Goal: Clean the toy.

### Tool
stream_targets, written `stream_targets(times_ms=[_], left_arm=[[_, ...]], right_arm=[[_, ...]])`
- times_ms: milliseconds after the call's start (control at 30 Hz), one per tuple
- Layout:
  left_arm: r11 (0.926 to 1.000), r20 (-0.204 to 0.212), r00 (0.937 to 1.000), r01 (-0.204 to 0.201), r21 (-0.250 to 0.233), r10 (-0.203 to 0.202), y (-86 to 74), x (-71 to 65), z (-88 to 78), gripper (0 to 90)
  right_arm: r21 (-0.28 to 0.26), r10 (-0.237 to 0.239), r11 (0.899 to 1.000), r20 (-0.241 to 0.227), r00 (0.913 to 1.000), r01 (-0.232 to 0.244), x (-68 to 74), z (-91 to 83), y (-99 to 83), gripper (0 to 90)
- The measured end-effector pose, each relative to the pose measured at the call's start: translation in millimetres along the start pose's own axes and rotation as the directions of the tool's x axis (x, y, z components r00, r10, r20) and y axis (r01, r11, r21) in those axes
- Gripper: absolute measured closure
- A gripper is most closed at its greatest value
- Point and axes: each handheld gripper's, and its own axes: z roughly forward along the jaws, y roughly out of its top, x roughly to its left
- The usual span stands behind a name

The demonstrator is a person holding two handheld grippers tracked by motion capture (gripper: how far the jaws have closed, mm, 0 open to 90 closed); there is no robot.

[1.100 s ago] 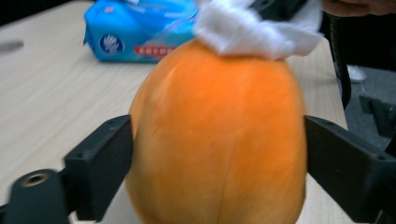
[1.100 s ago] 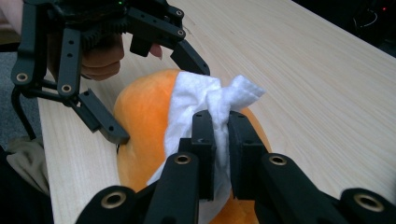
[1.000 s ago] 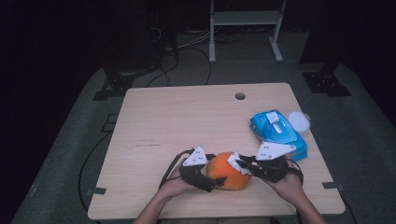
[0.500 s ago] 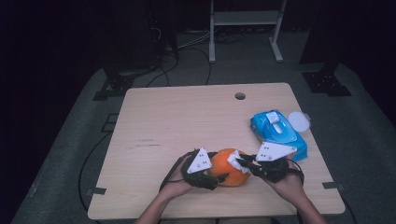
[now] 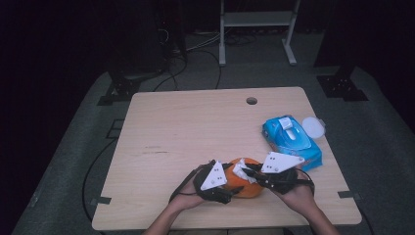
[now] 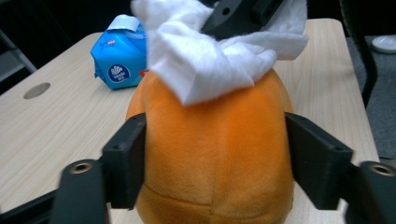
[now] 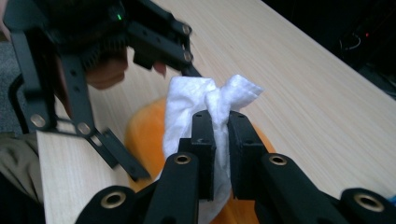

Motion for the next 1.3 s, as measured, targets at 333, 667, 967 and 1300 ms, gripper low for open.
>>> stream_targets(times_ms=[333,667,967,1300], left_arm=[[0.9985,0.029,0.9982,0.051,0.021,-0.052,-0.2,2.7,1.0,29.3],[0.9996,0.037,0.9992,0.018,0.020,-0.018,-7.1,5.5,-2.1,32.9],[0.9620,0.067,0.9600,0.270,0.042,-0.272,-1.9,15.7,4.9,10.2],[0.9869,0.046,0.9862,0.158,0.033,-0.159,-10.9,13.0,-1.2,30.2]], right_arm=[[0.006,0.000,1.000,0.029,0.9996,0.000,3.7,0.4,-0.2,81.3],[-0.008,0.053,0.999,0.005,0.9986,-0.052,-7.1,-4.2,-4.5,81.1],[0.003,0.122,0.993,-0.016,0.9924,-0.122,-17.8,-8.3,-13.5,81.1],[0.019,0.122,0.992,-0.009,0.9925,-0.122,-19.6,-8.0,-13.5,80.9]])
